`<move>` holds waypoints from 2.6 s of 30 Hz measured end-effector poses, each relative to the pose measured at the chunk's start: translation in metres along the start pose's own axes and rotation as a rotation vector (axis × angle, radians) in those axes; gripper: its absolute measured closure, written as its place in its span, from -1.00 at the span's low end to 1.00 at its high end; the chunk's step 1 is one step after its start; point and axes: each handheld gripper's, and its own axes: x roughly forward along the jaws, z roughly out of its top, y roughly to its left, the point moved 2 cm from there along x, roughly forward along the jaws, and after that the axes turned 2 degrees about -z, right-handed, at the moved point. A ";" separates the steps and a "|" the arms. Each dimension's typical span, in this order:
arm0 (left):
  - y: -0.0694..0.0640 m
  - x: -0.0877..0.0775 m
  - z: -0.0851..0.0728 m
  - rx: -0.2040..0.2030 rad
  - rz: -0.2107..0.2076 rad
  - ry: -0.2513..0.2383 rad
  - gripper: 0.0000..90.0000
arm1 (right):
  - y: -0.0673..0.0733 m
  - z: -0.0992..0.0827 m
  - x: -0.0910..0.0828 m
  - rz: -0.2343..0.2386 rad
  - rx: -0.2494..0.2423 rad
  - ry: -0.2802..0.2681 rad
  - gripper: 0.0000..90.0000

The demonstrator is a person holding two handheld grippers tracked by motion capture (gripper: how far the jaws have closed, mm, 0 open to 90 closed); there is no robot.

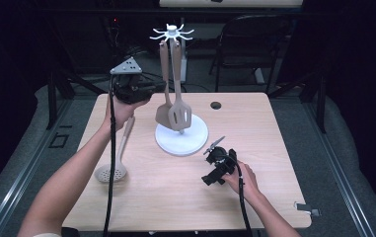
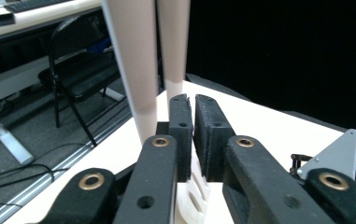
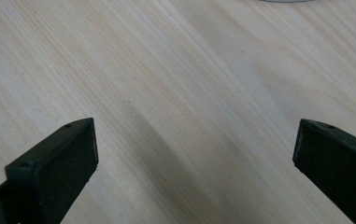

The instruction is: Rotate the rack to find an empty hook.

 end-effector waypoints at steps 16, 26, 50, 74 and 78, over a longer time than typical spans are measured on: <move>0.022 -0.019 0.034 -0.003 0.079 -0.062 0.99 | 0.000 0.000 0.001 0.004 0.005 -0.005 -1.00; 0.031 -0.027 0.060 0.002 0.135 -0.106 0.99 | 0.001 0.000 0.003 0.007 0.016 -0.014 -1.00; 0.041 -0.017 0.085 0.006 0.219 -0.109 1.00 | 0.000 -0.001 0.003 0.008 0.007 0.000 -1.00; 0.022 -0.035 0.078 0.054 0.207 -0.126 1.00 | 0.002 -0.001 0.004 0.012 0.006 0.002 -1.00; 0.017 -0.039 0.076 0.062 0.194 -0.128 1.00 | 0.002 -0.001 0.004 0.012 0.008 0.002 -1.00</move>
